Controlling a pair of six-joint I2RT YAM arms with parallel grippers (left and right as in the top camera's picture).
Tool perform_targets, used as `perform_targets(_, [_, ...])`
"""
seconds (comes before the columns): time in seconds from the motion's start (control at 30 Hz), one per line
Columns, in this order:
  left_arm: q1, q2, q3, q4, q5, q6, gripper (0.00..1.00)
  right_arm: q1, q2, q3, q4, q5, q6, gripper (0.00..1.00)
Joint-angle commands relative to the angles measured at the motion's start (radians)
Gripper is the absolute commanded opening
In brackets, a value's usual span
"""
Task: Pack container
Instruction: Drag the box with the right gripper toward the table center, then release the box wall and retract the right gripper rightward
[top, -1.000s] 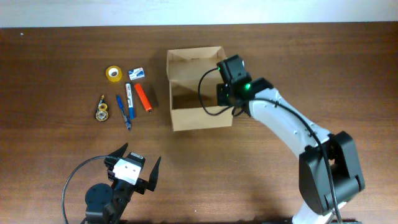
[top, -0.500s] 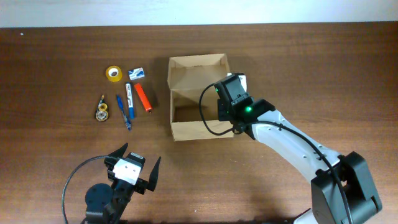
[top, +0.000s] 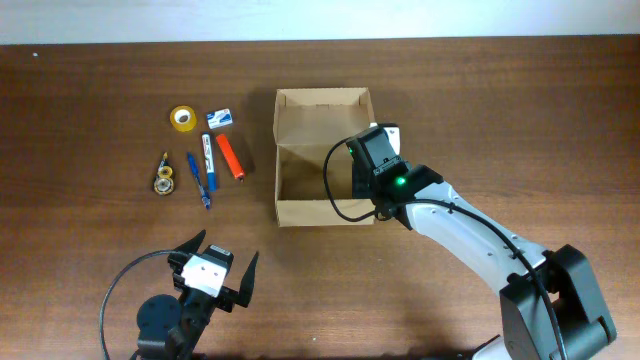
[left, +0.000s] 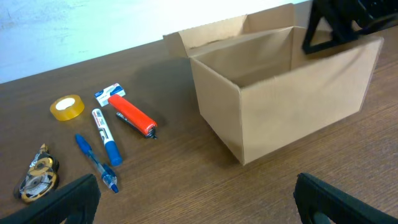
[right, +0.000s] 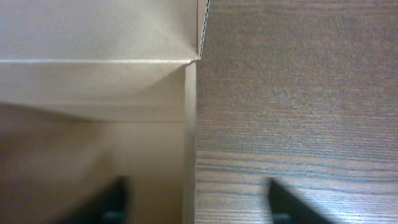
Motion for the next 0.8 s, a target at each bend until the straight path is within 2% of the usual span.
perform_targets(0.0, [0.008, -0.008, -0.005, 0.003, -0.006, 0.016, 1.0, 0.006, -0.024, -0.013, -0.016, 0.023, -0.011, 0.99])
perform_targets(0.4, [0.008, -0.008, -0.005, 0.003, -0.006, 0.016, 0.99, 0.006, -0.151, -0.013, -0.097, 0.015, -0.088, 0.99])
perform_targets(0.77, [0.008, -0.008, -0.005, 0.003, -0.006, 0.016, 1.0, 0.003, -0.337, -0.013, -0.259, -0.256, -0.322, 0.99])
